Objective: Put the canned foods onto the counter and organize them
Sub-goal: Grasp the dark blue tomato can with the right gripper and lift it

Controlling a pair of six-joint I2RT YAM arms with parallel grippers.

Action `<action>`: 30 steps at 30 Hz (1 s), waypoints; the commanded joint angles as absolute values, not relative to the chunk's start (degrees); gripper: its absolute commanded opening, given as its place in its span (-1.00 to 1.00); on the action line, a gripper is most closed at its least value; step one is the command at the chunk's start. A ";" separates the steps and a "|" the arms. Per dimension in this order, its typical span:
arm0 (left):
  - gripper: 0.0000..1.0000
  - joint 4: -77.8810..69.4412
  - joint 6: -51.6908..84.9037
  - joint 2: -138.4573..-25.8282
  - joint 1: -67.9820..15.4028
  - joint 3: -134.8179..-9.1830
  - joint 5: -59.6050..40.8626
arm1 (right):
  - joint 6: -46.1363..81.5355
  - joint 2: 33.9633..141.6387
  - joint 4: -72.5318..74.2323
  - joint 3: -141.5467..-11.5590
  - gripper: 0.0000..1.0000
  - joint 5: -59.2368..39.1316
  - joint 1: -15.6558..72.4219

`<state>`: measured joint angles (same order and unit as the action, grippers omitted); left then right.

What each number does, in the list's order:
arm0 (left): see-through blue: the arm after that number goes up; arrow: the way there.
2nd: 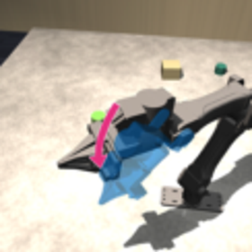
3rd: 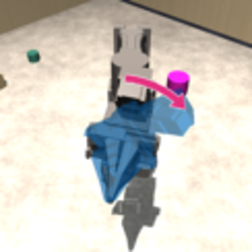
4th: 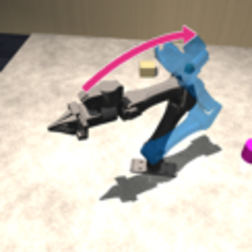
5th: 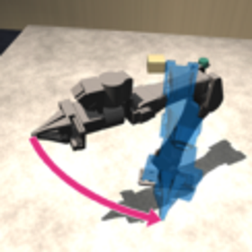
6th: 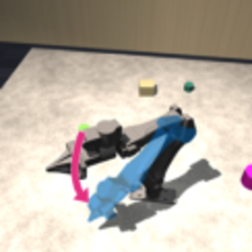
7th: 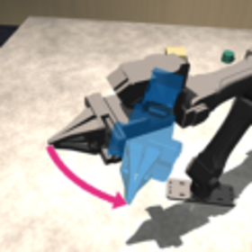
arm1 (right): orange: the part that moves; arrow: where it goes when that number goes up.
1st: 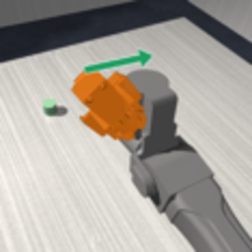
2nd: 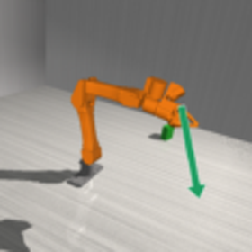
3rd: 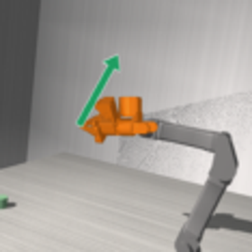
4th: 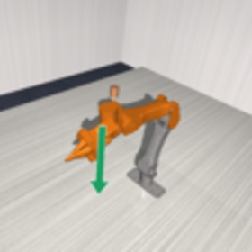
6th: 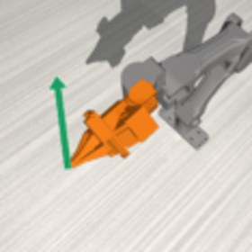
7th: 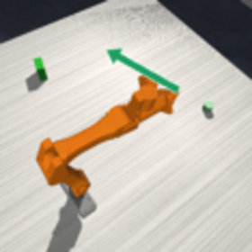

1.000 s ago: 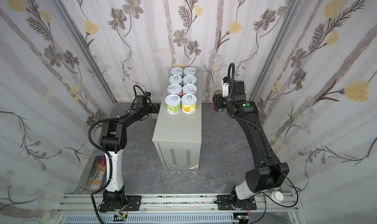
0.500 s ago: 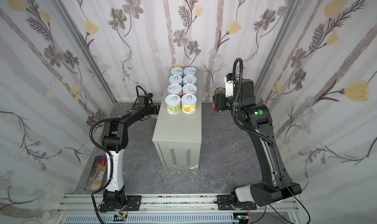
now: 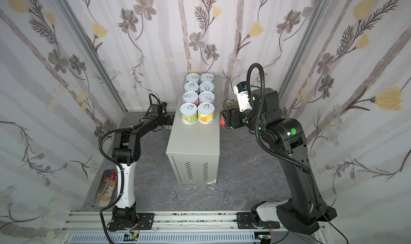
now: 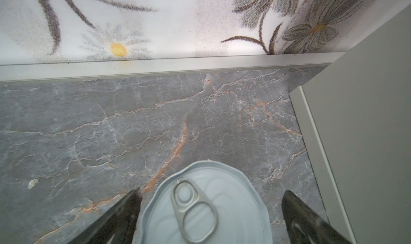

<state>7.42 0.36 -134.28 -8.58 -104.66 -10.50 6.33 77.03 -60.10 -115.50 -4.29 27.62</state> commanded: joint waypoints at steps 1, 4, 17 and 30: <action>1.00 7.56 0.17 -134.56 -8.61 -105.25 -9.84 | 4.71 76.73 -56.76 -116.37 -0.40 -6.62 29.31; 1.00 7.56 0.16 -134.69 -8.61 -105.37 -9.93 | 3.86 76.64 -57.25 -116.46 -0.40 -8.29 30.39; 1.00 8.36 0.00 -135.26 -8.61 -106.36 -10.24 | 1.10 78.92 -56.74 -116.46 -0.41 -13.54 35.18; 1.00 8.44 -0.38 -135.25 -8.61 -106.30 -11.24 | 0.36 78.44 -52.41 -112.51 -0.41 -10.56 38.94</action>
